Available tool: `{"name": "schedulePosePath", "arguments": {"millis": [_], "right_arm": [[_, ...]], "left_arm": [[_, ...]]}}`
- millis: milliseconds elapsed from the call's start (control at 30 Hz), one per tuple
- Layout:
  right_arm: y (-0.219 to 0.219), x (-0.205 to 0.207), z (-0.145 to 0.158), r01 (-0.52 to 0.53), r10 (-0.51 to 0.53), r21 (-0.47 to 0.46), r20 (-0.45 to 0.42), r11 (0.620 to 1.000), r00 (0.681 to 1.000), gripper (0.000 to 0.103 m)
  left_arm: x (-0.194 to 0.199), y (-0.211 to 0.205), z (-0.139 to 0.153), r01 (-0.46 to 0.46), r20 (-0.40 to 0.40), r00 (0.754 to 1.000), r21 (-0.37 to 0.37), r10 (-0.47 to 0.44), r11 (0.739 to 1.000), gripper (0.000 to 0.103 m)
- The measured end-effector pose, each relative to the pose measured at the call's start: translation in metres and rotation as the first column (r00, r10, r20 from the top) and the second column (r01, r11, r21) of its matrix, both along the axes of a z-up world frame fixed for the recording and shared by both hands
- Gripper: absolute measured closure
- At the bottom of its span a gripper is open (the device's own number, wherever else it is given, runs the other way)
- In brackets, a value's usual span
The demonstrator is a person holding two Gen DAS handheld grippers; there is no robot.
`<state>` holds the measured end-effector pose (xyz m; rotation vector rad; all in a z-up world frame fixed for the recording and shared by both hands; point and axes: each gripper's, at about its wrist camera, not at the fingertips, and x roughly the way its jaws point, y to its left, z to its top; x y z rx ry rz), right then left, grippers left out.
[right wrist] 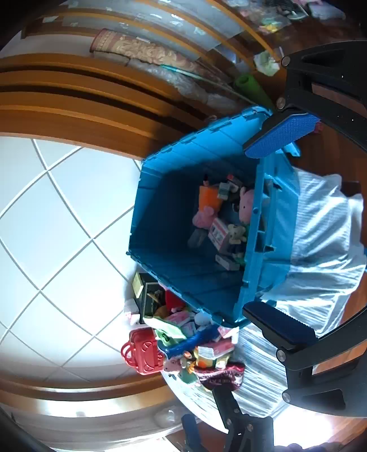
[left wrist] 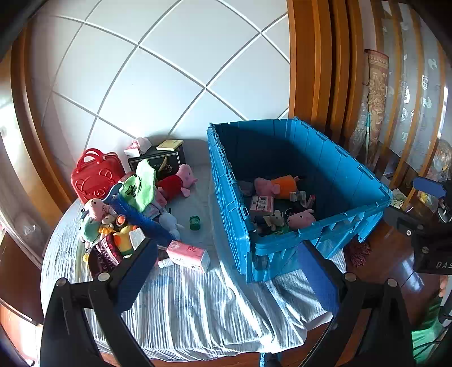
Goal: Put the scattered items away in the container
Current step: 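Withdraw both grippers from the crate and back away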
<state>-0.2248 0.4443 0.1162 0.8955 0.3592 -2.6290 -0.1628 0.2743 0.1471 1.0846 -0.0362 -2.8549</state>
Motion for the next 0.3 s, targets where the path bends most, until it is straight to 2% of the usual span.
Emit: {"name": "schedulePosePath", "arguments": {"millis": [300], "right_arm": [[-0.009, 0.017, 0.011, 0.016, -0.016, 0.015, -0.043, 1.0, 0.999, 0.0]], "left_arm": [[0.022, -0.004, 0.016, -0.009, -0.055, 0.998, -0.002, 0.009, 1.0, 0.003]]}}
